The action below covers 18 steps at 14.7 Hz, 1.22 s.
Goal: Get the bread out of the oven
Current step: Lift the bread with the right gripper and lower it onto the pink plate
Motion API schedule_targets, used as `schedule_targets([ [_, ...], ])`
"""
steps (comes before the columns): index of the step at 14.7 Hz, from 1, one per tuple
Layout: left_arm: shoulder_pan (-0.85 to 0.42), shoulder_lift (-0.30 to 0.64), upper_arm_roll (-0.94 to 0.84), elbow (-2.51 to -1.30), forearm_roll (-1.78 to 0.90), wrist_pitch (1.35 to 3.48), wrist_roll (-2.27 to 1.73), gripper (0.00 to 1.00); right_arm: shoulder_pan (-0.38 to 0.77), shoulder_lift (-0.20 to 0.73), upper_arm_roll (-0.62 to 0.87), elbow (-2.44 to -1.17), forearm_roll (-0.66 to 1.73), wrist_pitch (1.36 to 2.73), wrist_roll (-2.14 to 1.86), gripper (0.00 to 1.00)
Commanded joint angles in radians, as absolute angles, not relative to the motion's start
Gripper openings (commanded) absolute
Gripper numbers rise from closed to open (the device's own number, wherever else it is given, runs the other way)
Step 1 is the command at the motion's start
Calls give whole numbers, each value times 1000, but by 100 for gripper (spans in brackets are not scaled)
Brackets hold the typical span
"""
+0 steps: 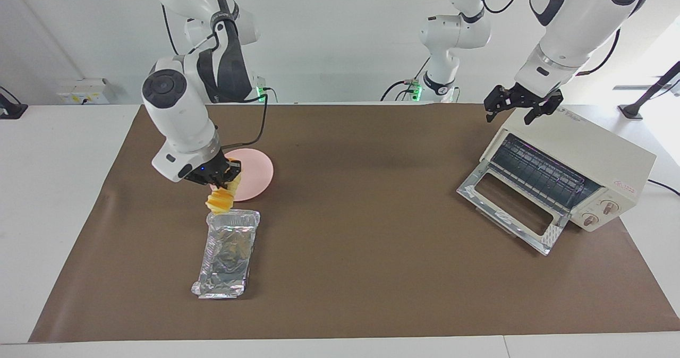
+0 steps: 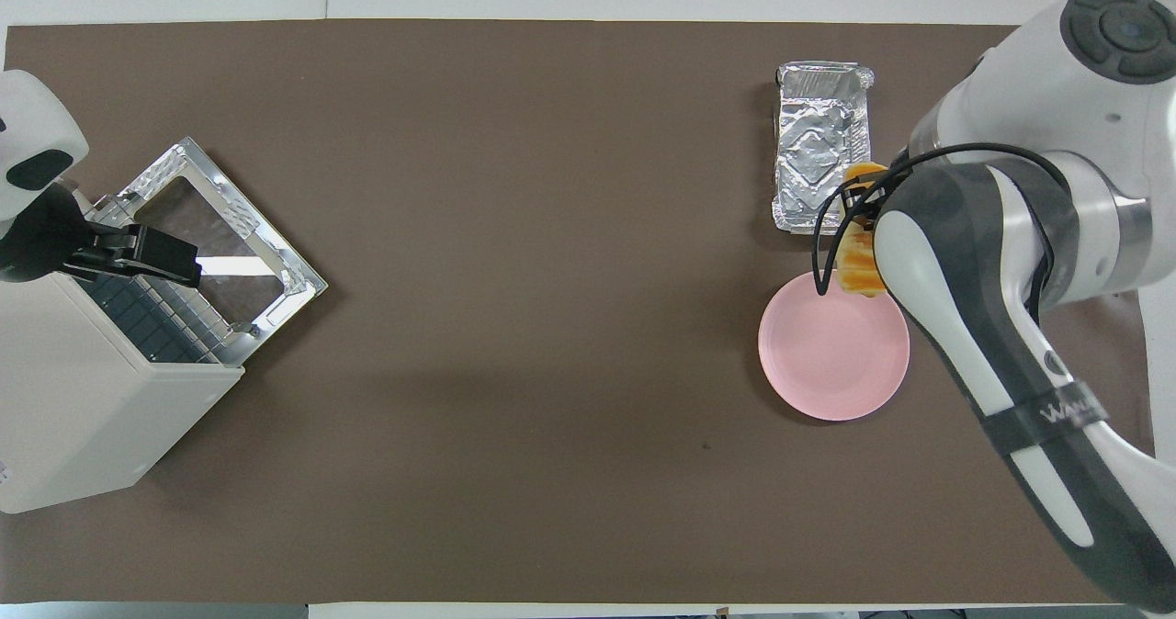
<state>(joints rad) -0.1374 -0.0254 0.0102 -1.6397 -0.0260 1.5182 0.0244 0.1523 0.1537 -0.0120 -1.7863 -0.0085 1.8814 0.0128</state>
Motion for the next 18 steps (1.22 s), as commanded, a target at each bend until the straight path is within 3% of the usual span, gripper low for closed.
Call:
schedule_targets([
  [1, -140, -46, 12, -1664, -35, 1532, 37, 100, 150, -79, -8, -2134, -2, 2043, 34, 0],
  [5, -141, -48, 12, -1661, -35, 1529, 32, 100, 167, -172, -6, -2400, 0, 2313, 35, 0],
  [11, -126, -48, 15, -1660, -35, 1520, 26, 100, 210, -63, -6, -2459, 0, 2535, 66, 0],
  [16, -126, -48, 17, -1660, -35, 1520, 26, 100, 207, -52, -8, -2459, 0, 2537, 63, 0],
  [17, -126, -48, 17, -1660, -35, 1520, 26, 100, 207, -52, -8, -2457, 0, 2534, 63, 45],
  [18, -126, -48, 17, -1660, -35, 1520, 26, 100, 206, -52, -8, -2453, 0, 2527, 66, 99],
])
